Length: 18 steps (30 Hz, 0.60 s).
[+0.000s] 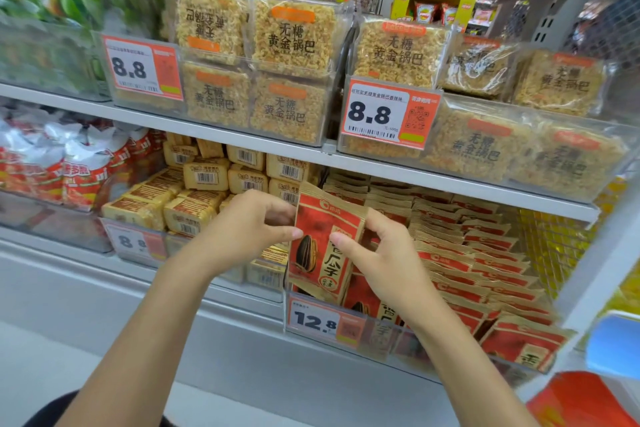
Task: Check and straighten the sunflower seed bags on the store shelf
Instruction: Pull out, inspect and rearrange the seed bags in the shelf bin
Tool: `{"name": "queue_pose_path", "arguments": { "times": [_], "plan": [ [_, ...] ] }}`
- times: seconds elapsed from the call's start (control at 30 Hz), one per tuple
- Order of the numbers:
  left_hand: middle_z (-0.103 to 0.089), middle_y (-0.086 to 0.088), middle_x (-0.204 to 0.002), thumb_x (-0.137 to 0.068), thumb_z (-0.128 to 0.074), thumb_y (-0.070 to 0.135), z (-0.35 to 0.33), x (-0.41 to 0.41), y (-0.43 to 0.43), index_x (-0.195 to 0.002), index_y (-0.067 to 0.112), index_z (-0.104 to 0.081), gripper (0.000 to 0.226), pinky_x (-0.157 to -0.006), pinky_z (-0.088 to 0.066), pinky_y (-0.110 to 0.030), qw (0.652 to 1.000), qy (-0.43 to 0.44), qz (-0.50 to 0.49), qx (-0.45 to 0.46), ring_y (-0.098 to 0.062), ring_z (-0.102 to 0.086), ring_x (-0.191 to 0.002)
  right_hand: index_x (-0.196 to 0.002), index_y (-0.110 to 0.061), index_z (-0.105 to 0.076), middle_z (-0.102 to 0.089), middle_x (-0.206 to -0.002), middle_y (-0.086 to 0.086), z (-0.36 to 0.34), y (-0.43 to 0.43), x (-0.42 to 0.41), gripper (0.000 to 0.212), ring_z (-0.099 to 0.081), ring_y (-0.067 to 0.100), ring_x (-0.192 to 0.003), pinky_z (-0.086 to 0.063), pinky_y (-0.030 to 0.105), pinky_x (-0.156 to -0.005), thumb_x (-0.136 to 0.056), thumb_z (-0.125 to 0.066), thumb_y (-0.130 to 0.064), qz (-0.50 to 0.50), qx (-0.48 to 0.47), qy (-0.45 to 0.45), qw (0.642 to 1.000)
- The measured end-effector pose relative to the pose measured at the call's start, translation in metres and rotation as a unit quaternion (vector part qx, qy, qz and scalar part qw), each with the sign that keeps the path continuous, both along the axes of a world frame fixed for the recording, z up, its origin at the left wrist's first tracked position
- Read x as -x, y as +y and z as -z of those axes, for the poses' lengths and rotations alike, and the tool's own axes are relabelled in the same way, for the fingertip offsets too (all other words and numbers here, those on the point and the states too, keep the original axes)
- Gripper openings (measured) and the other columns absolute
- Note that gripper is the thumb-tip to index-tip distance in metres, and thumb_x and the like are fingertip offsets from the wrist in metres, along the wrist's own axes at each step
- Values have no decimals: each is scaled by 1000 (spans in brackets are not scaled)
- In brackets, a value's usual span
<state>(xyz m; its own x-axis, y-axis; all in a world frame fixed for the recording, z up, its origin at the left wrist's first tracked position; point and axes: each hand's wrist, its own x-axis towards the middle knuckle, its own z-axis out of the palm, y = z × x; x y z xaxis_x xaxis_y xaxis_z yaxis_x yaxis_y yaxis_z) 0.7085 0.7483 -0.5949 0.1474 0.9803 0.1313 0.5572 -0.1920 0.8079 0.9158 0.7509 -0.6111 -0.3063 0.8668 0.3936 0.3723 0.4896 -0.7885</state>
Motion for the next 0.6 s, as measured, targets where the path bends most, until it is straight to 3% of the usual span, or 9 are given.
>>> {"name": "queue_pose_path", "arguments": {
  "times": [0.07,0.2,0.33,0.43,0.53,0.6],
  "plan": [
    [-77,12,-94,-83,-76,10,-4,2,-3,-103,20,-78,22,-90,-56,-30,1000,1,-5,-14,0,-71,-91,-105,-43,-64,-70,-105,-19,-4,-4,2,24,-62,-1,-104,-53,34,-91,-91,-67,-25,-4,-26,4,1000],
    [-77,14,-88,-81,-78,12,-10,6,-6,-97,22,-79,19,-80,-55,-20,999,9,-13,-37,1,-71,-85,-103,-47,-66,-69,-106,-28,-8,-6,3,26,-61,-5,-108,-46,42,-104,-90,-68,-25,0,-53,12,999],
    [-72,23,-78,-80,-80,18,-4,1,-4,-98,31,-76,22,-64,-48,-9,999,45,-8,-18,8,-64,-74,-111,-33,-67,-69,-98,-24,-6,-2,-2,26,-64,-5,-97,-54,22,-83,-87,-72,-27,36,-11,-58,998],
    [-70,17,-80,-84,-77,22,2,-5,0,-96,39,-70,22,-63,-46,-18,998,41,-27,-37,-1,-60,-70,-116,-38,-52,-65,-94,-22,-2,-2,-4,35,-64,-1,-86,-56,20,-71,-88,-71,-31,60,5,-148,987],
    [-69,17,-86,-91,-68,23,3,-7,2,-104,39,-68,21,-66,-43,-17,998,38,-20,-54,3,-58,-70,-115,-36,-53,-61,-108,-20,-4,-3,-4,25,-58,-1,-90,-49,17,-79,-92,-64,-32,78,-39,-130,988],
    [-67,18,-80,-94,-63,26,4,-5,2,-94,34,-71,11,-65,-41,-16,997,47,-14,-59,4,-55,-68,-109,-32,-63,-62,-102,-20,-6,-2,-4,16,-55,2,-97,-45,26,-87,-94,-62,-32,88,-75,-169,979]
  ]
}}
